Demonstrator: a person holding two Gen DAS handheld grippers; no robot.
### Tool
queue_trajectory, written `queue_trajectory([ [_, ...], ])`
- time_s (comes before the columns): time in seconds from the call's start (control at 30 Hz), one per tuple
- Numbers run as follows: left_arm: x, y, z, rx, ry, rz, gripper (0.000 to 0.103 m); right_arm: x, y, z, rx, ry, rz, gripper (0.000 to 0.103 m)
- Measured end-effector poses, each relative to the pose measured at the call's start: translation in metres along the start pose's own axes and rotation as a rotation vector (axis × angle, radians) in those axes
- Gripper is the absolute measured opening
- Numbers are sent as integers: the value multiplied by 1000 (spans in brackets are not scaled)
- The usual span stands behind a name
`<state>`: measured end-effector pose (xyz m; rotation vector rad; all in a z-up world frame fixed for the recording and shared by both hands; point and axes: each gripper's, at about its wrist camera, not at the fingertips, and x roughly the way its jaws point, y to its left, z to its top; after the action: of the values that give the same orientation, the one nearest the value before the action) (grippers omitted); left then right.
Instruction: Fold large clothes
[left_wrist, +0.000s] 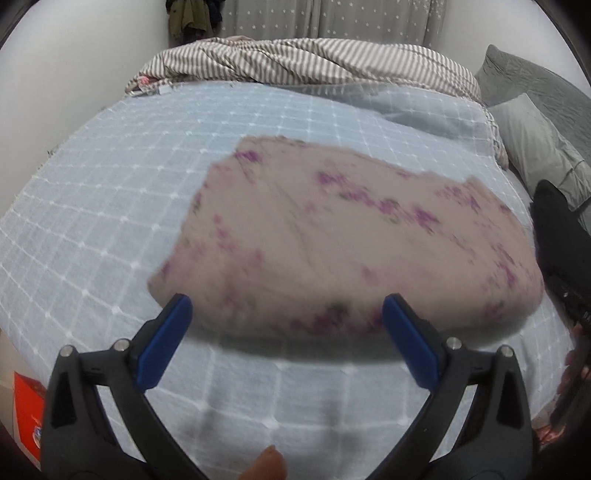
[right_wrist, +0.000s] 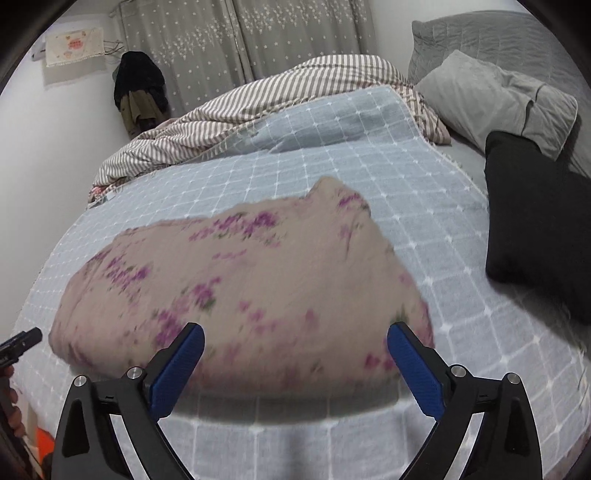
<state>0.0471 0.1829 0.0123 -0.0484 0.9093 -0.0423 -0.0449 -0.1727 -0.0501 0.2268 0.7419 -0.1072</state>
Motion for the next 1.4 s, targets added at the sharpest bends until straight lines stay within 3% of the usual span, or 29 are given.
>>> queue_trajectory([
  [0.27,-2,-58,-45,69,53,-6,102,-11,19,-49,-5,61,-45,101],
  [0.47,-8,-84,-58,94,59,10,102,-17,35,-69,-57,76,-64,101],
  [0.8,-8,-102,-67,93,70,12,102,-36,60,-68,-139,23,-72,101],
  [1.4,-9,-106,-69,101,75,-3,102,-31,68,-71,-156,53,-42,101],
])
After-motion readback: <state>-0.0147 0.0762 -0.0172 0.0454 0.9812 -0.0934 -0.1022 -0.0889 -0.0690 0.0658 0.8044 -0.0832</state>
